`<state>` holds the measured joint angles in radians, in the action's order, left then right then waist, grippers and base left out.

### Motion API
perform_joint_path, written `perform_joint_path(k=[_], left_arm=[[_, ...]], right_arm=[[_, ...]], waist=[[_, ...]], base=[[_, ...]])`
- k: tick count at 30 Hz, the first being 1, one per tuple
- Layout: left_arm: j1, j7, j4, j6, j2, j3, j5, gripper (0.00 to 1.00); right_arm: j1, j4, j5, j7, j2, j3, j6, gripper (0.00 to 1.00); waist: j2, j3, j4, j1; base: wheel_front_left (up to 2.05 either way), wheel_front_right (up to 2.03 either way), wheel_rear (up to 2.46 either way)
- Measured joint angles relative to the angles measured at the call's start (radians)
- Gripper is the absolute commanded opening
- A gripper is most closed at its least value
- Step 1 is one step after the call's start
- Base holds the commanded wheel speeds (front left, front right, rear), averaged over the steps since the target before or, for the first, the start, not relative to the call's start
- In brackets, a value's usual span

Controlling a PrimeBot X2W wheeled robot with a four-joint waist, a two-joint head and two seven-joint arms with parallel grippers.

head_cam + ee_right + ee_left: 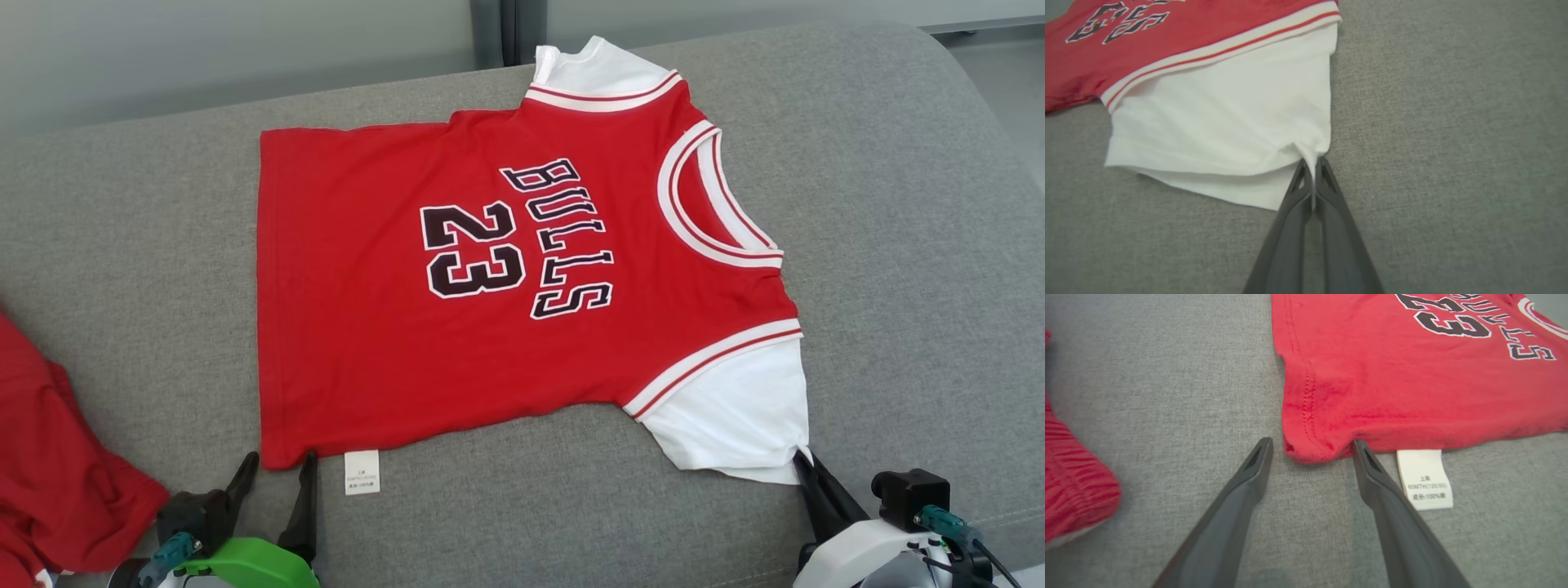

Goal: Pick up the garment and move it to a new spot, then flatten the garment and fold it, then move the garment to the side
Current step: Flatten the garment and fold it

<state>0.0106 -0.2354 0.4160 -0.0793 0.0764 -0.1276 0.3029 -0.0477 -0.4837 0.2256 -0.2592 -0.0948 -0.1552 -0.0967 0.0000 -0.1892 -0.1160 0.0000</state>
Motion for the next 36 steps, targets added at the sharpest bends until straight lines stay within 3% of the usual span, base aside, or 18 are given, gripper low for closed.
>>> perform_joint_path(k=[2,3,4,5,6,7,19,27,36], left_arm=[[0.009,0.000,0.009,-0.001,0.000,0.000,0.000,1.00],[0.012,0.000,0.016,-0.006,0.000,-0.005,0.000,0.64],[0.016,0.000,0.022,-0.010,0.000,-0.008,0.000,0.48],[0.017,-0.001,0.026,-0.010,0.000,-0.011,0.000,0.48],[0.019,-0.003,0.030,-0.010,0.000,-0.012,0.000,0.21],[0.021,-0.003,0.033,-0.010,0.000,-0.012,0.000,0.00],[0.052,-0.003,0.048,-0.027,0.005,-0.033,0.002,0.00],[0.041,0.008,-0.030,-0.044,0.042,-0.017,0.072,0.00],[0.058,0.177,-0.133,-0.045,0.100,-0.100,0.100,0.00]], right_arm=[[0.002,-0.002,0.000,0.000,0.000,0.002,0.000,0.00],[0.002,-0.002,0.000,0.000,0.001,0.006,0.000,0.00],[0.002,-0.003,0.000,0.000,0.001,0.009,0.000,0.00],[0.002,-0.003,0.000,0.000,0.001,0.012,0.000,0.00],[0.002,-0.004,0.000,0.000,0.001,0.013,0.000,0.00],[0.003,-0.004,0.000,0.000,0.002,0.014,0.000,0.00],[0.026,0.077,0.029,0.004,-0.005,0.046,-0.018,0.00],[-0.009,0.183,0.126,0.005,-0.064,0.062,-0.028,0.00],[0.063,0.337,0.192,0.010,-0.147,-0.040,-0.028,0.00]], waist=[[0.0000,-0.001,-0.006,0.0000],[0.0000,-0.002,-0.009,0.0000],[0.0000,-0.002,-0.010,0.0000],[0.0000,-0.003,-0.011,0.0000],[0.0000,-0.003,-0.011,0.0000],[0.0000,-0.004,-0.012,0.0000],[0.0000,-0.003,-0.004,0.0000],[0.0000,-0.006,0.004,0.0000],[0.0000,-0.045,0.009,0.0000]], base=[[0.00,0.00,0.00],[0.00,0.00,0.00],[0.00,0.00,0.00],[0.00,0.00,0.00],[0.00,0.00,0.00],[0.00,0.00,0.00],[0.00,0.00,0.00],[0.00,0.00,0.00],[0.00,0.00,0.00]])
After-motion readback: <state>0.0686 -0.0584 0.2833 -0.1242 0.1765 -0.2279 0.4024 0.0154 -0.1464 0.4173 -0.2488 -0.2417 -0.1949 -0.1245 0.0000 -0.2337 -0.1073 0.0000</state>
